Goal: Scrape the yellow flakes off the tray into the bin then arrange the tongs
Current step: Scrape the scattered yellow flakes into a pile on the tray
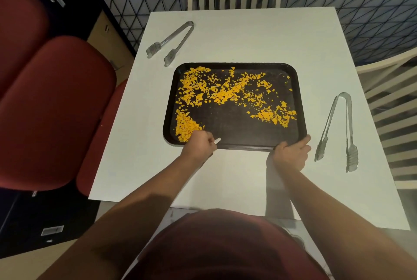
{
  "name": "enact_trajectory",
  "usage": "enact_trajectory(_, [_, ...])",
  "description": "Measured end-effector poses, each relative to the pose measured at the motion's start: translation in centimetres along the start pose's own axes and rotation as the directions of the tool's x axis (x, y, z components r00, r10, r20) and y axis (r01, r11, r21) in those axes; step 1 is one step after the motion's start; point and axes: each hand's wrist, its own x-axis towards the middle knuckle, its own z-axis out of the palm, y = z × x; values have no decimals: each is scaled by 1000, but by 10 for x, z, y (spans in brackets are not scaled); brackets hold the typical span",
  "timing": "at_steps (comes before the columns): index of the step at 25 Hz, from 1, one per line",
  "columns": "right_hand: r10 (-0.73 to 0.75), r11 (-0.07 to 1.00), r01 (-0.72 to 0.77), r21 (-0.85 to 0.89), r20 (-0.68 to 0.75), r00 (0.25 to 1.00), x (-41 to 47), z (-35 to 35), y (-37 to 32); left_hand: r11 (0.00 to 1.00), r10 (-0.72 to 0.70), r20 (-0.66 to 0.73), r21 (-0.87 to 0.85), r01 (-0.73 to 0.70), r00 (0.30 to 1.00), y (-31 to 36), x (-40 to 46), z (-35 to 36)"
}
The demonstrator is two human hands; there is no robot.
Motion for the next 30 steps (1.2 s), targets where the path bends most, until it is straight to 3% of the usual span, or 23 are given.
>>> enact_trajectory(4, [2,1000,-1,-19,25,1000,3,1,2,984,-134,-122,104,147,983,-20,6,-15])
enact_trajectory(6, [5,1000,-4,-19,40,999,3,2,3,987,-134,-133,68,144,982,-20,5,-18])
enact_trajectory(9, [3,1000,-2,-27,48,999,4,2,3,995,-92,-44,-49,90,995,-3,-3,-6])
enact_trajectory(15, [-10,1000,11,-20,80,997,6,0,5,978,-181,-153,78,195,972,-12,-1,-14])
enact_trajectory(19, [-20,1000,20,2,98,995,6,-2,5,990,-134,-48,-37,133,990,4,-4,-6])
enact_trajectory(25, [-50,999,47,27,124,991,6,-7,8,963,-230,-146,111,247,962,-11,2,-19])
enact_trajectory(30, [-75,997,72,34,126,989,5,-8,8,990,-141,-19,4,141,990,-1,-1,-10])
